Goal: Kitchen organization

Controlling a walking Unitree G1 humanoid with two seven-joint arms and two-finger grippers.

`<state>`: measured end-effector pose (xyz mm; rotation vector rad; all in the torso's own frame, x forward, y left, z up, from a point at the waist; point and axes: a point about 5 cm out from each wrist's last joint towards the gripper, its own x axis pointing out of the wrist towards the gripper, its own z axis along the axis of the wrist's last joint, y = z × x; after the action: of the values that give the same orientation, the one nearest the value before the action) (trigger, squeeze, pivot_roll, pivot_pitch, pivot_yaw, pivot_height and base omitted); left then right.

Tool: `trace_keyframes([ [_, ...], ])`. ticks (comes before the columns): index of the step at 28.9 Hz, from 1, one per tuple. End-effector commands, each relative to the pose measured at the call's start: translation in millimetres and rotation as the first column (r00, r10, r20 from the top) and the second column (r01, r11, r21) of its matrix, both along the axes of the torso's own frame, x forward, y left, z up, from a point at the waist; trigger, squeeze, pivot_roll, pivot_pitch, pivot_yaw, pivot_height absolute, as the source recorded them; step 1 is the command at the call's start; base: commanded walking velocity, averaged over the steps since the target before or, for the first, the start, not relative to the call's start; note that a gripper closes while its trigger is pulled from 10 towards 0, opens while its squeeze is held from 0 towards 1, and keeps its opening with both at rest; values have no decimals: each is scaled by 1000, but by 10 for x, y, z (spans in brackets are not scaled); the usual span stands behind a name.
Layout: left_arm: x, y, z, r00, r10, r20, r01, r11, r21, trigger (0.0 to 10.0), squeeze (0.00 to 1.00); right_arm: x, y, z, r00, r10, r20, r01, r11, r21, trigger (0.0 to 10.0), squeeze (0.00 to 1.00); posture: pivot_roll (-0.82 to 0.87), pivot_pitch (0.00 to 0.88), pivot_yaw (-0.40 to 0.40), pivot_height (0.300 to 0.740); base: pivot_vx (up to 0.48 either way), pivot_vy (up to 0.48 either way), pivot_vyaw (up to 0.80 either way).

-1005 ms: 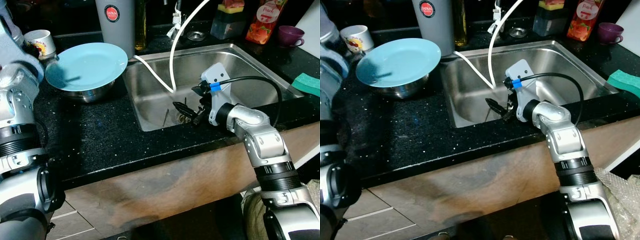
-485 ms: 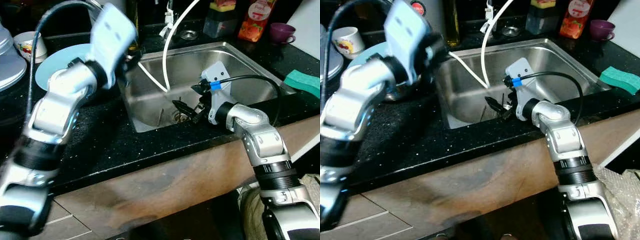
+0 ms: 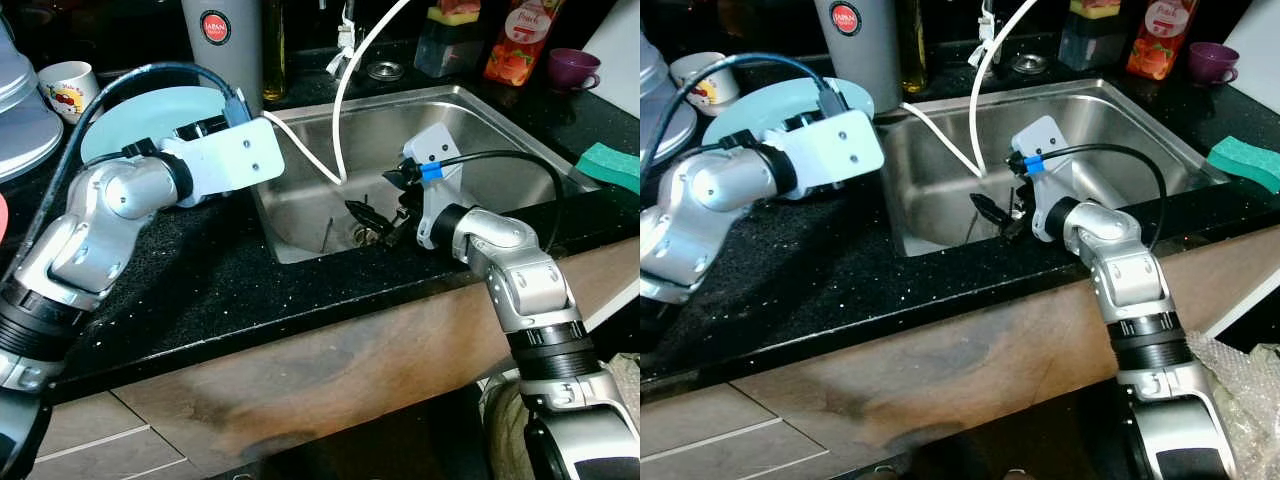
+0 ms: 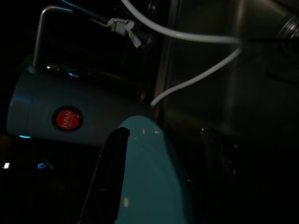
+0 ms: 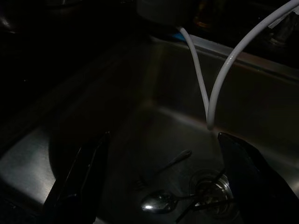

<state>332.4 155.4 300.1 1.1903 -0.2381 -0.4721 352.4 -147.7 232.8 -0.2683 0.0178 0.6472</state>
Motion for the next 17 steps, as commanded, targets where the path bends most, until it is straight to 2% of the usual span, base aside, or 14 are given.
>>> trace_keyframes([
  [1, -9, 50, -41, 999, 43, -21, -42, 998, 46, 10000, 114, -2, -7, -3, 1000, -2, 0, 2, 1000, 9, 10000, 0, 37, 70, -11, 740, 0, 0, 0],
  [3, -7, 74, -50, 997, 62, -37, -61, 997, 48, 10000, 106, -1, -8, -3, 1000, -3, 0, 3, 1000, 9, 10000, 0, 37, 70, -11, 740, 0, 0, 0],
  [6, -2, 77, -66, 996, 70, -58, -64, 994, 90, 10000, 0, -1, -12, -3, 1000, -5, -1, 5, 1000, 10, 10000, 0, 37, 70, -11, 740, 0, 0, 0],
  [11, -15, 108, -92, 991, 100, -85, -88, 987, 137, 10000, 0, 0, -21, -3, 1000, -8, -1, 8, 1000, 9, 10000, 0, 38, 72, -10, 740, 0, 0, 0],
  [14, -27, 128, -103, 988, 107, -114, -94, 989, 117, 10000, 0, 0, -22, -4, 1000, -8, -1, 8, 1000, 11, 10000, 0, 38, 72, -10, 740, 0, 0, 0],
  [17, -23, 149, -98, 988, 124, -86, -110, 982, 153, 10000, 0, 0, -20, -4, 1000, -8, -2, 8, 1000, 11, 10000, 0, 41, 70, -11, 740, 0, 0, 0],
])
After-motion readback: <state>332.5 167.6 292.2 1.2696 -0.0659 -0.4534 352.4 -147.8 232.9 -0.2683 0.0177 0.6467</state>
